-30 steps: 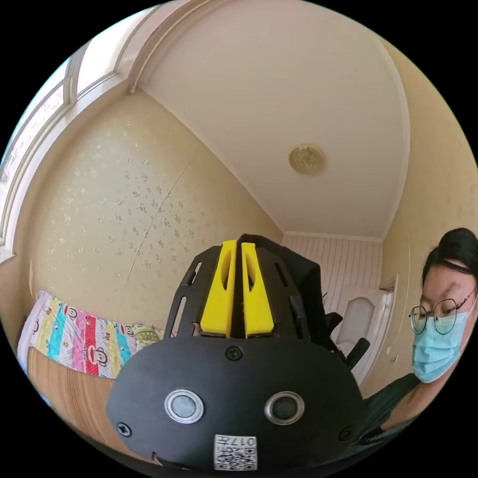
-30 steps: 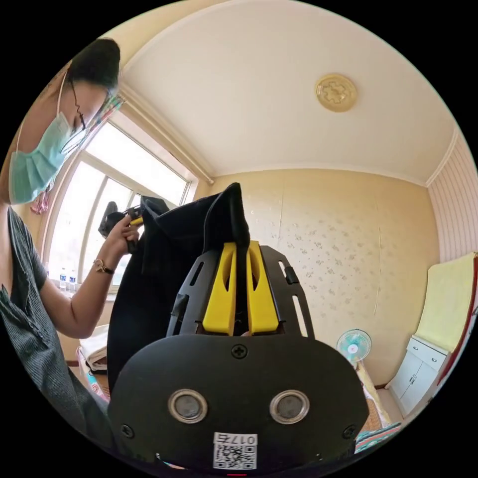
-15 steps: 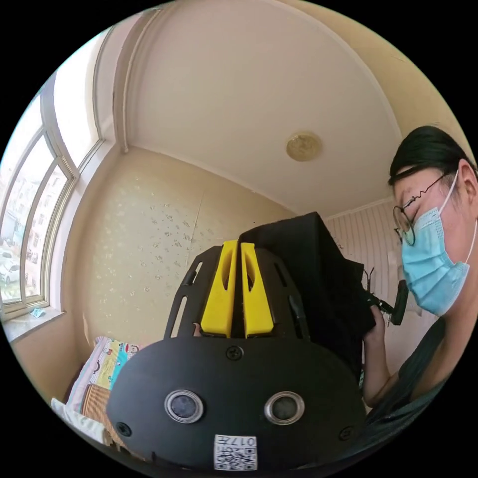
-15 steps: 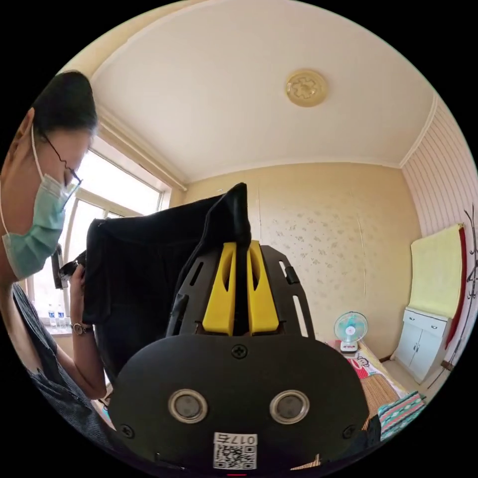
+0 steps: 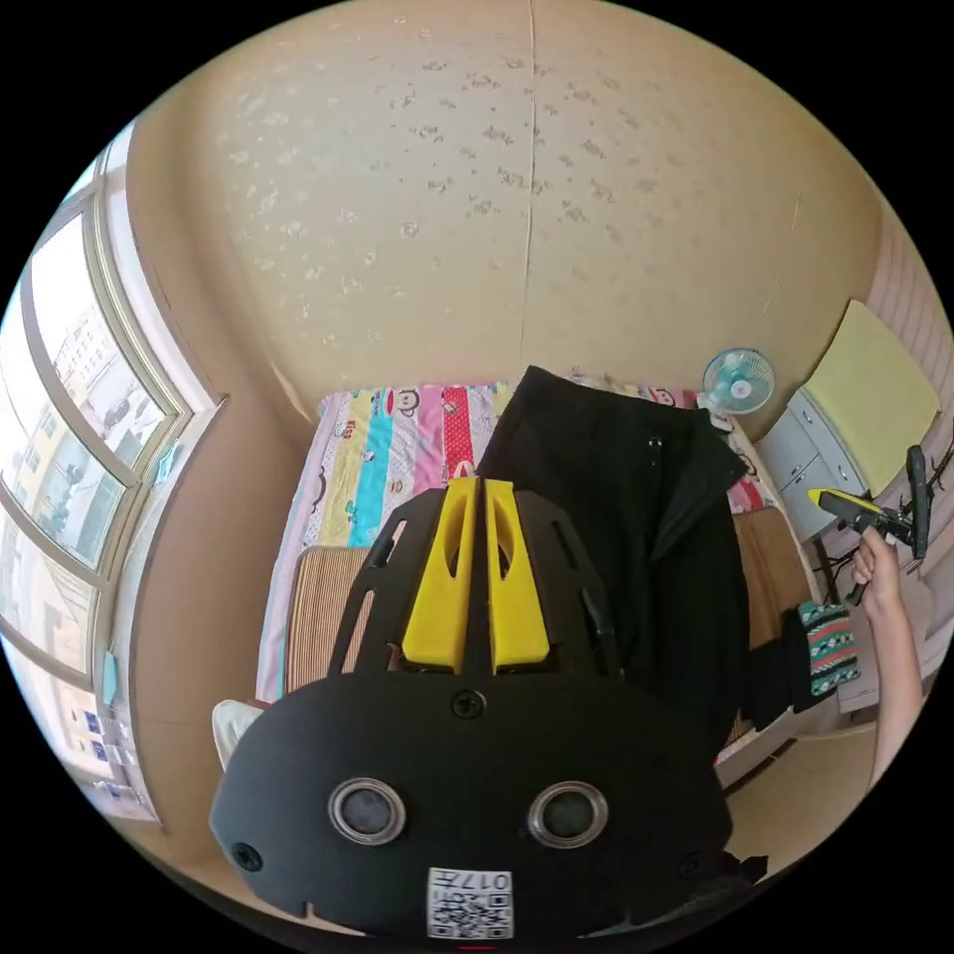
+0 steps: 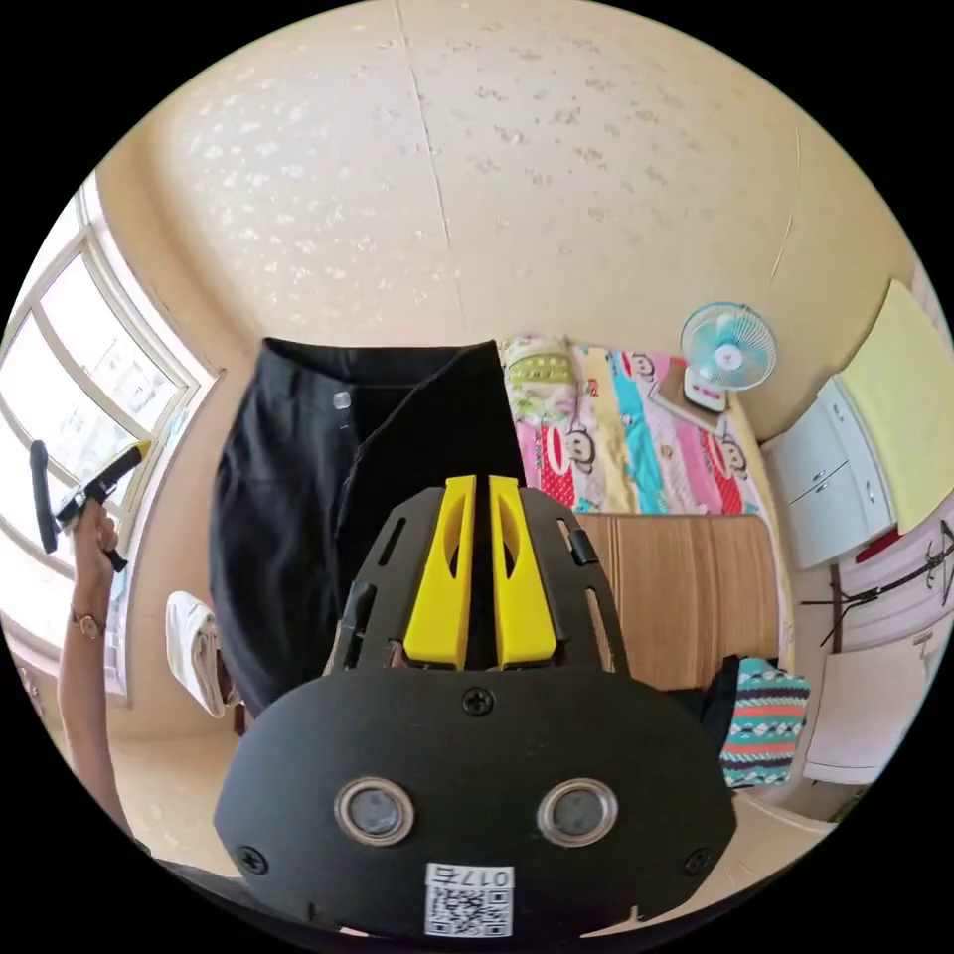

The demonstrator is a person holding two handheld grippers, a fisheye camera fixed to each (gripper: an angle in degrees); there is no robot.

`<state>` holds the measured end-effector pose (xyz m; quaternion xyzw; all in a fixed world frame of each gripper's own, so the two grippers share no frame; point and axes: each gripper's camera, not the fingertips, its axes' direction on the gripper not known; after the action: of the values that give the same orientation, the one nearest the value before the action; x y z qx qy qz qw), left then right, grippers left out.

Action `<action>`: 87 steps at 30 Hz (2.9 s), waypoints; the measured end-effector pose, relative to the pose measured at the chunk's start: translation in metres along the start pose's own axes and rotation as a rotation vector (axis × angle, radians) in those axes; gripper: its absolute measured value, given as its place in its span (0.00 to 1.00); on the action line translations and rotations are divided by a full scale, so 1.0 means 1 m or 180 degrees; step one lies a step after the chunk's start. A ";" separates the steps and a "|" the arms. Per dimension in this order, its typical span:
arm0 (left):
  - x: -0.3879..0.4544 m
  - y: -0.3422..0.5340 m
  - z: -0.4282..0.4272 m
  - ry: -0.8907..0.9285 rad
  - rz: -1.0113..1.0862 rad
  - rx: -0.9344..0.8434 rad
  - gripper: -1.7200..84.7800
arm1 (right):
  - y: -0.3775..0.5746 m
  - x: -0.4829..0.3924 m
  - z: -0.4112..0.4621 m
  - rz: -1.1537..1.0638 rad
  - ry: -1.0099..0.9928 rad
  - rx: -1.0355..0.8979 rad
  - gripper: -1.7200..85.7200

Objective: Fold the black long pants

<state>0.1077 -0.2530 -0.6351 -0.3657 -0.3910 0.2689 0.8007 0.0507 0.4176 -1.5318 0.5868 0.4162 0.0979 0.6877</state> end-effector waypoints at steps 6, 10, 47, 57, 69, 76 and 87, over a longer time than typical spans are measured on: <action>-0.043 0.156 0.238 0.0013 0.0094 -0.1931 0.02 | 0.138 0.060 0.229 -0.0417 0.0065 -0.1496 0.05; -0.069 0.222 0.297 0.0067 0.0047 -0.2411 0.02 | 0.238 0.082 0.330 -0.0654 -0.0008 -0.2382 0.05; -0.102 0.350 0.297 0.0743 -0.1132 -0.4314 0.01 | 0.419 0.303 0.286 0.0150 0.0430 -0.3078 0.10; -0.013 0.299 0.301 0.0581 -0.0286 -0.4183 0.01 | 0.485 0.380 0.222 0.0829 -0.0424 -0.2376 0.08; 0.089 0.316 0.308 0.0318 0.1010 -0.4251 0.01 | 0.538 0.386 0.182 0.0414 -0.0256 -0.2086 0.13; 0.067 0.342 0.308 0.0380 0.0389 -0.4320 0.01 | 0.557 0.385 0.156 0.0426 -0.0471 -0.1745 0.14; 0.076 0.382 0.321 0.0408 -0.0109 -0.4271 0.01 | 0.579 0.396 0.140 0.0023 -0.0476 -0.1819 0.12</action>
<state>-0.1703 0.1466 -0.7700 -0.7928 -0.4308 -0.0672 0.4258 0.6029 0.7322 -1.2033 0.3765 0.3178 0.1701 0.8534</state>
